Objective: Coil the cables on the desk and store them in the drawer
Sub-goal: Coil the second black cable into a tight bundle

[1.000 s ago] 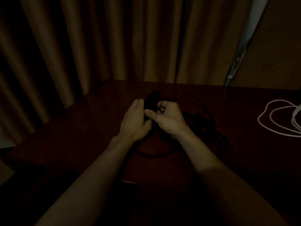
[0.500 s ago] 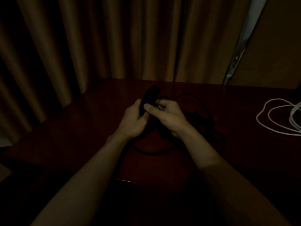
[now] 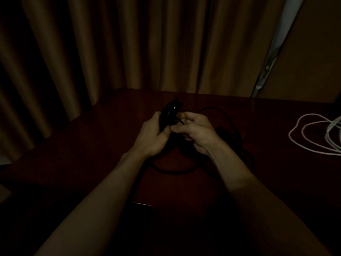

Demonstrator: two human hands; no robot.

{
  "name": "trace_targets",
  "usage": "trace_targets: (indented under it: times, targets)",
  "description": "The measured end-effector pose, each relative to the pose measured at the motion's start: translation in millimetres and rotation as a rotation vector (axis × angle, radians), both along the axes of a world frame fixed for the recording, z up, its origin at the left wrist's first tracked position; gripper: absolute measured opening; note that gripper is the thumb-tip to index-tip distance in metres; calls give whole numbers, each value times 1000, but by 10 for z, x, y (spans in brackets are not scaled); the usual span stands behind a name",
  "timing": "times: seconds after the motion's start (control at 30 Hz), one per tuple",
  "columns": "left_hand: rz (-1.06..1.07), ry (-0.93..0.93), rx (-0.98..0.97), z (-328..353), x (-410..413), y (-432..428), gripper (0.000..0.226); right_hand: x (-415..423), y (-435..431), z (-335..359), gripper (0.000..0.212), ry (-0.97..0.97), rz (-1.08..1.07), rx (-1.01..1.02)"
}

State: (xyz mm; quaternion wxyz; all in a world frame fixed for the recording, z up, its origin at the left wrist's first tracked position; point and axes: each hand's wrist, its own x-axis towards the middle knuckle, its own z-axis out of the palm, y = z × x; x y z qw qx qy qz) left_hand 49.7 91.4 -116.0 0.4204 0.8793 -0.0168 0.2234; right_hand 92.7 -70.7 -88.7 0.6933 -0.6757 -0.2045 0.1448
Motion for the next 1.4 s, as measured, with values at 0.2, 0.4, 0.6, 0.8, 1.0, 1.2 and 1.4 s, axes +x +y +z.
trace_targets:
  times: [0.2, 0.4, 0.6, 0.8, 1.0, 1.2, 1.4]
  targets:
    - [8, 38, -149, 31, -14, 22, 19, 36, 28, -84, 18, -239, -193, -197]
    - [-76, -2, -188, 21, -27, -5, 7, 31, 82, -165, 28, -471, -306, -420]
    - [-55, -40, -88, -7, 7, -1, 7, 27, 100, -151, 26, -438, -232, -459]
    - [1, -73, -96, -35, 35, 36, 11, -19, 67, -52, 20, -314, -14, -300]
    - [37, -226, 112, -73, 44, 13, 31, -110, 214, -133, 53, -336, -185, -219]
    - [-91, -28, -190, 1, 11, 55, 34, -52, 132, -115, 43, -338, -144, -209]
    - [-269, 84, -446, 65, -49, 122, 21, 10, 11, -83, 27, -290, -5, -205]
